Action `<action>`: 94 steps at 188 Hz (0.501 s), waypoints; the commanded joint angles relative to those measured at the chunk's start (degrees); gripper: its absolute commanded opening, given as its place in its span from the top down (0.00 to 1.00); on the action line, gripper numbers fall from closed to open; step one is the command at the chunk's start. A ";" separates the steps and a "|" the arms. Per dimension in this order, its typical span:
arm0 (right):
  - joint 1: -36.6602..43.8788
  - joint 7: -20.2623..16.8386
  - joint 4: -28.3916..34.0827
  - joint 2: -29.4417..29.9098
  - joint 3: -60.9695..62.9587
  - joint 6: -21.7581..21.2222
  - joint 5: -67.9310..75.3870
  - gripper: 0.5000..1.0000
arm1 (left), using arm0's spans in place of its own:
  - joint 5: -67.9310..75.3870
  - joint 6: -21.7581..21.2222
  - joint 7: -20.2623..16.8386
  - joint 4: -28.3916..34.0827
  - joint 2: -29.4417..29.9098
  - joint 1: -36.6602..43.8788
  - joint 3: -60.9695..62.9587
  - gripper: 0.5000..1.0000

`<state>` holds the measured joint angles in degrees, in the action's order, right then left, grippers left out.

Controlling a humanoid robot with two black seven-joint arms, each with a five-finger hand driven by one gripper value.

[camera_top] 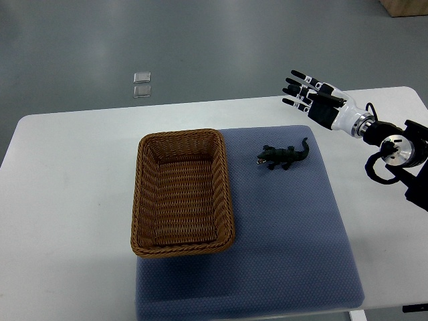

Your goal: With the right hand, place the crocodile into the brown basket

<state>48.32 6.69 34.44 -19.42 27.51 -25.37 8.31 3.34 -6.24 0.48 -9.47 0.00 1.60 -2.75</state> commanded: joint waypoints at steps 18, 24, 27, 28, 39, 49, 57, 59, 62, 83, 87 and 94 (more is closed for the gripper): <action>-0.07 0.34 -0.25 0.08 -0.09 0.76 -0.05 0.14 | 0.00 -0.53 -0.04 -0.11 0.00 -0.02 -0.06 0.00; -0.07 0.34 -0.25 0.08 -0.09 0.67 -0.14 0.14 | 0.00 -0.53 -0.04 -0.11 0.00 -0.02 -0.06 0.00; -0.07 0.34 -0.25 0.08 -0.09 0.67 -0.32 0.14 | 0.00 -0.53 -0.04 -0.11 0.00 -0.02 -0.06 0.00; -0.07 0.34 -0.25 0.08 -0.09 0.59 -0.40 0.14 | 0.00 -0.53 -0.04 -0.11 0.00 -0.02 -0.06 0.00; -0.07 0.43 -0.25 0.08 -0.09 -0.03 -1.02 0.14 | 0.00 -0.44 -0.04 0.07 0.00 -0.02 0.02 0.00; -0.07 0.52 -0.25 0.08 -0.26 -0.12 -1.11 0.14 | 0.00 -0.18 -0.04 0.07 0.00 -0.02 0.02 0.00; -0.07 0.61 -0.25 0.08 -0.17 -0.12 -1.63 0.14 | 0.00 -0.18 -0.04 0.07 0.00 -0.02 0.11 0.00; -0.07 0.61 -0.16 0.08 -0.17 -0.20 -1.81 0.14 | 0.00 -0.18 -0.04 0.07 0.00 -0.02 0.20 0.00; -0.07 0.61 -0.16 0.08 -0.17 -0.21 -1.99 0.14 | 0.00 -0.18 -0.04 0.07 0.00 -0.02 0.20 0.00; 0.02 1.40 -0.16 0.08 -0.17 -0.21 -4.80 0.14 | 0.00 -0.09 -0.04 0.07 0.00 -0.11 0.20 0.00; 0.02 1.84 -0.16 0.08 -0.17 -0.21 -5.41 0.14 | 0.00 -0.09 -0.04 0.07 0.00 -0.11 0.20 0.00; 0.02 2.63 -0.16 0.00 -0.26 -0.29 -6.55 0.14 | 0.00 -0.09 -0.04 0.07 0.00 -0.11 0.20 0.00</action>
<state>48.26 7.66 34.22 -19.34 27.30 -25.57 4.65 3.34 -6.36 0.44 -9.41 0.00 1.54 -2.53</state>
